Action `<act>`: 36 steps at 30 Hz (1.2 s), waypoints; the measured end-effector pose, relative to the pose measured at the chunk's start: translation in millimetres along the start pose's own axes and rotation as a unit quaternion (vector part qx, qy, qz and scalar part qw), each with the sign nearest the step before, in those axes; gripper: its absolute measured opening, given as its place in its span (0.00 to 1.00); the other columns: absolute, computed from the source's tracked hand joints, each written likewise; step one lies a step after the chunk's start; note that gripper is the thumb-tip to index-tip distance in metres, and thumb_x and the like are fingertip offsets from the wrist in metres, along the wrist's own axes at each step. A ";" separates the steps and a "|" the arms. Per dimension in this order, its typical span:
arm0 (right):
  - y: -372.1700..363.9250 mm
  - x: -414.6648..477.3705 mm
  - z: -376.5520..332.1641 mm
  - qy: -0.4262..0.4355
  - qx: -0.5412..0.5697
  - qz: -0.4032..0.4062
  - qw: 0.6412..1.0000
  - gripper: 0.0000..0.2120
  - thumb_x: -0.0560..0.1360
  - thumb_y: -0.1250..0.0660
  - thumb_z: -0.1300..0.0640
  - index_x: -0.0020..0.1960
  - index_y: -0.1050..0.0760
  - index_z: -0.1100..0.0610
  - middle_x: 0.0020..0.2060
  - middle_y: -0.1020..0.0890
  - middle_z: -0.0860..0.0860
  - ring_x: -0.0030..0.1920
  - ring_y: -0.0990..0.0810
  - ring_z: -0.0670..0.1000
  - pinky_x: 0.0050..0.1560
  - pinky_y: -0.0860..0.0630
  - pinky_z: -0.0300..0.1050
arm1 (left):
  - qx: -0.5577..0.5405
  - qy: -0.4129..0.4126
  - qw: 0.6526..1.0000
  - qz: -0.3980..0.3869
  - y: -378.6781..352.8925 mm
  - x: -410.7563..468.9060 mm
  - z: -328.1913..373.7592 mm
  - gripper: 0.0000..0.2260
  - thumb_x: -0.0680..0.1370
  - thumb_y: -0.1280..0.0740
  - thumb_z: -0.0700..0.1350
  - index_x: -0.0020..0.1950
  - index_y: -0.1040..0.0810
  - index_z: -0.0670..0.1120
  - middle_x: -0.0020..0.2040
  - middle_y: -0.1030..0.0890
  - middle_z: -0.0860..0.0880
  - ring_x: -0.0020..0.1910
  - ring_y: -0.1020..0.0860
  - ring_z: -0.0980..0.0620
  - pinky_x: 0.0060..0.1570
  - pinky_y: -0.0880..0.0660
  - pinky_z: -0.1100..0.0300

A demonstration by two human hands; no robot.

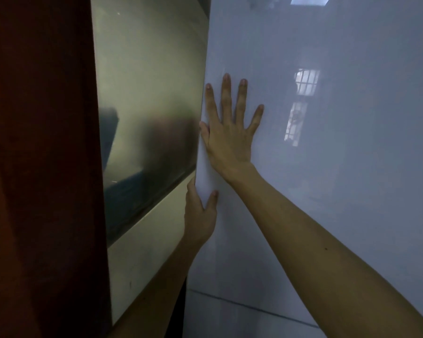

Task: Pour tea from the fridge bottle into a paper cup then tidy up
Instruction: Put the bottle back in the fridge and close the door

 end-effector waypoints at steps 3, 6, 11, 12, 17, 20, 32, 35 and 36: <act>-3.8 1.5 1.2 -0.001 -0.004 -0.001 1.000 0.34 0.80 0.46 0.40 0.80 0.54 0.49 0.80 0.51 0.54 0.79 0.54 0.61 0.72 0.55 0.72 | 0.005 0.018 1.000 -0.005 -2.2 2.0 -2.2 0.30 0.80 0.38 0.53 0.78 0.48 0.50 0.77 0.38 0.48 0.74 0.37 0.47 0.72 0.40 0.52; -6.1 1.2 2.0 0.002 -0.006 0.004 1.000 0.33 0.80 0.47 0.39 0.80 0.54 0.49 0.80 0.51 0.54 0.79 0.54 0.60 0.72 0.55 0.72 | 0.017 -0.007 1.000 0.008 -1.3 2.8 0.3 0.31 0.78 0.38 0.57 0.77 0.44 0.49 0.75 0.35 0.43 0.73 0.35 0.44 0.73 0.37 0.45; -7.0 2.3 2.9 0.006 0.001 -0.001 1.000 0.33 0.81 0.48 0.40 0.80 0.55 0.49 0.80 0.52 0.54 0.79 0.55 0.59 0.71 0.55 0.72 | -0.011 0.040 0.999 -0.010 -6.8 6.0 -4.0 0.32 0.81 0.39 0.52 0.79 0.52 0.50 0.79 0.43 0.47 0.77 0.42 0.46 0.75 0.44 0.50; -6.6 2.2 2.2 0.004 0.003 -0.003 1.000 0.33 0.81 0.48 0.40 0.80 0.55 0.49 0.80 0.53 0.54 0.79 0.56 0.59 0.71 0.55 0.72 | -0.015 0.045 0.999 -0.013 -7.1 8.6 -7.3 0.32 0.81 0.39 0.51 0.79 0.52 0.49 0.79 0.43 0.47 0.77 0.42 0.46 0.74 0.44 0.50; -1.8 2.3 0.9 0.000 0.009 -0.024 1.000 0.33 0.81 0.47 0.40 0.80 0.56 0.49 0.80 0.54 0.54 0.79 0.57 0.59 0.71 0.57 0.72 | 0.044 -0.041 0.998 0.008 4.7 0.7 2.5 0.30 0.78 0.38 0.54 0.77 0.43 0.48 0.71 0.30 0.43 0.69 0.29 0.47 0.63 0.32 0.58; 1.7 1.4 1.3 0.009 0.017 -0.051 0.998 0.34 0.80 0.47 0.41 0.80 0.57 0.49 0.80 0.56 0.54 0.79 0.59 0.59 0.71 0.57 0.72 | 0.076 -0.045 0.996 -0.011 11.0 -0.7 5.2 0.27 0.80 0.37 0.52 0.76 0.41 0.48 0.67 0.25 0.43 0.64 0.25 0.46 0.58 0.30 0.60; 38.7 -84.9 27.5 0.041 0.011 -0.323 0.946 0.36 0.80 0.43 0.50 0.80 0.61 0.51 0.78 0.67 0.51 0.77 0.69 0.57 0.71 0.59 0.74 | 0.332 -0.055 0.938 -0.078 39.7 -45.3 19.8 0.27 0.82 0.45 0.51 0.79 0.49 0.51 0.77 0.42 0.44 0.69 0.35 0.39 0.65 0.33 0.46; 52.4 -123.7 35.8 0.000 0.026 -0.422 0.906 0.34 0.82 0.46 0.49 0.80 0.62 0.51 0.78 0.65 0.50 0.77 0.67 0.56 0.71 0.61 0.73 | 0.387 -0.050 0.910 -0.139 36.7 -60.7 23.3 0.27 0.83 0.48 0.52 0.80 0.52 0.51 0.78 0.43 0.45 0.71 0.38 0.38 0.67 0.35 0.46; 58.2 -134.7 40.7 -0.021 0.034 -0.449 0.893 0.33 0.82 0.47 0.48 0.80 0.62 0.50 0.78 0.64 0.50 0.78 0.65 0.55 0.72 0.61 0.72 | 0.406 -0.049 0.899 -0.157 35.3 -66.1 24.8 0.26 0.83 0.49 0.53 0.80 0.53 0.52 0.79 0.45 0.45 0.72 0.39 0.38 0.68 0.37 0.46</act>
Point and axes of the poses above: each hand's wrist, its own x-axis towards the middle knuckle, its own y-axis out of the back of the hand, z = x × y, the point moved 4 cm from there along x, towards the middle knuckle
